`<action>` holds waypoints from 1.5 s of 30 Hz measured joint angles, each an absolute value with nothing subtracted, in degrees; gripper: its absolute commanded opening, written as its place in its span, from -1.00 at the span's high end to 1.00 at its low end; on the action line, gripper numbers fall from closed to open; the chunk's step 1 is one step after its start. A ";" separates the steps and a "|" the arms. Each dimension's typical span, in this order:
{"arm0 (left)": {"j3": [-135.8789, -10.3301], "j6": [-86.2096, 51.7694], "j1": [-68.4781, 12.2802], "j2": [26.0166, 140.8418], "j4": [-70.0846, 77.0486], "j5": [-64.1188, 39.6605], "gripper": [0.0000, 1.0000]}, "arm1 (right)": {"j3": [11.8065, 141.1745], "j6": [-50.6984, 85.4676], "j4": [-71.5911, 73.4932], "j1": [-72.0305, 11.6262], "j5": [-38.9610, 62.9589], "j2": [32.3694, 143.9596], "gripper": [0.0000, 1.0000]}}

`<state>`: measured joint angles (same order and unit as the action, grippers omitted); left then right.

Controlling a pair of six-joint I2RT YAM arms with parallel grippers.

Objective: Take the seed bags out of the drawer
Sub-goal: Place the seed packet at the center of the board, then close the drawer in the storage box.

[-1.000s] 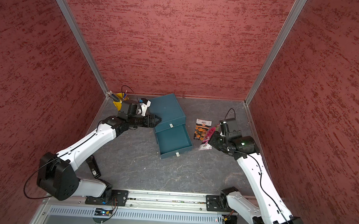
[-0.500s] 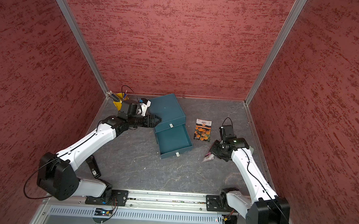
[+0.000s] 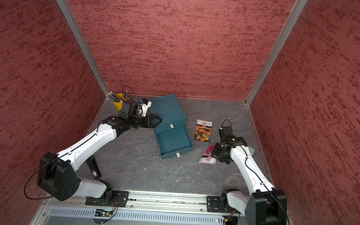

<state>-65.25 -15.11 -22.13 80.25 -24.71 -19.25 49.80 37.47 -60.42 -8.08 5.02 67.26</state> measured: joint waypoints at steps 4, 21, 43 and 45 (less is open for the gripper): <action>-65.25 -15.09 -22.13 80.25 -24.73 -19.25 -0.75 | 49.82 37.45 -61.19 -7.92 4.29 67.24 0.24; -65.39 -14.92 -22.13 80.27 -25.02 -19.20 -0.75 | 49.82 33.54 -59.27 -15.53 8.82 56.47 -0.10; -66.39 -14.02 -21.85 80.58 -26.72 -19.29 -0.75 | 40.99 38.54 -29.36 -53.23 -5.34 59.53 -0.35; -66.39 -14.02 -21.82 80.58 -26.76 -19.33 -0.75 | 39.68 38.54 -25.58 -54.28 -6.59 60.55 -0.40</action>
<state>-66.39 -14.02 -21.82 80.58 -26.76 -19.33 39.68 38.54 -25.58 -54.28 -6.59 60.55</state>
